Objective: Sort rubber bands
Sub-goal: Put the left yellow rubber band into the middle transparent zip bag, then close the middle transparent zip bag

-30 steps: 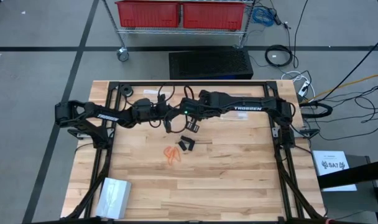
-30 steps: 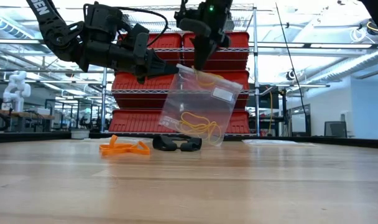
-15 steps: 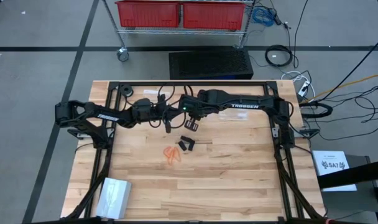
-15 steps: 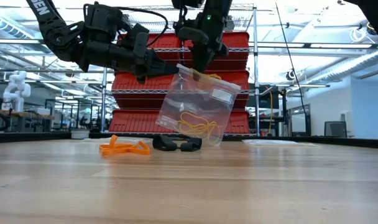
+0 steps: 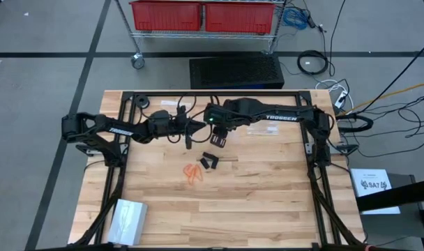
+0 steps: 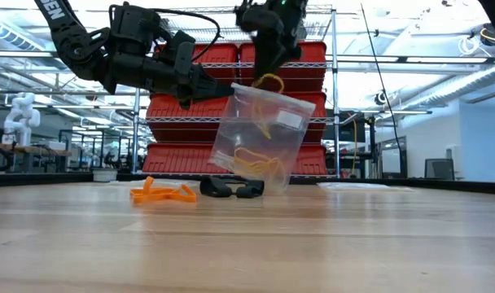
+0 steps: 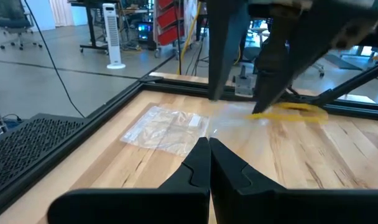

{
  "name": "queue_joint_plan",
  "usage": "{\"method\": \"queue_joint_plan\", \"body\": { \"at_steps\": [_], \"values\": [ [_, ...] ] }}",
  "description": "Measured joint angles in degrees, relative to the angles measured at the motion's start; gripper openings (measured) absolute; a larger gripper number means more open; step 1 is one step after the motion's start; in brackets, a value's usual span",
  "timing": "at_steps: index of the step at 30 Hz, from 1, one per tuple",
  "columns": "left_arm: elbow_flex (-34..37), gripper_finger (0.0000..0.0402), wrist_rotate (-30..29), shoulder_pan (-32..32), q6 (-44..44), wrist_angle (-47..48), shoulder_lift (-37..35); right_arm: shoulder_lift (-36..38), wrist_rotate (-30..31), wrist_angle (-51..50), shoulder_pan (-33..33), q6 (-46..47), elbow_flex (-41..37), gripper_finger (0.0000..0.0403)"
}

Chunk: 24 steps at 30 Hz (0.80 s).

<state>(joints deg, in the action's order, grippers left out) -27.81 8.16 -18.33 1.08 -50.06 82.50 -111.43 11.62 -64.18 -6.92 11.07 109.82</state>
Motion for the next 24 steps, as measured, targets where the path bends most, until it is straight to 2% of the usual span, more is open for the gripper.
{"method": "queue_joint_plan", "body": {
  "at_steps": [8, 14, 18, 21, 24],
  "values": [
    [0.00, 0.0000, 0.00, 0.00, 0.02, 0.00, 0.00, 3.87, 0.00, -1.57, -0.52, -2.51, 0.04, 0.0157],
    [0.00, 0.0000, 0.00, 0.00, 0.02, 0.03, 0.00, 5.91, -0.66, -10.83, -1.44, -2.18, 0.04, 0.0137],
    [0.00, 0.0000, 0.00, 0.00, 0.02, 0.03, 0.00, 6.38, -1.75, -14.31, 0.83, -1.44, -0.77, 0.0109],
    [0.00, 0.0000, 0.00, 0.00, 0.01, 0.04, 0.00, 7.00, -1.08, -13.92, 2.85, -1.54, -5.69, 0.0074],
    [0.00, 0.0000, 0.00, -0.01, -0.15, 0.72, 0.00, 11.08, 0.39, -8.92, 4.02, 0.81, -16.21, 0.0032]
  ]
}}
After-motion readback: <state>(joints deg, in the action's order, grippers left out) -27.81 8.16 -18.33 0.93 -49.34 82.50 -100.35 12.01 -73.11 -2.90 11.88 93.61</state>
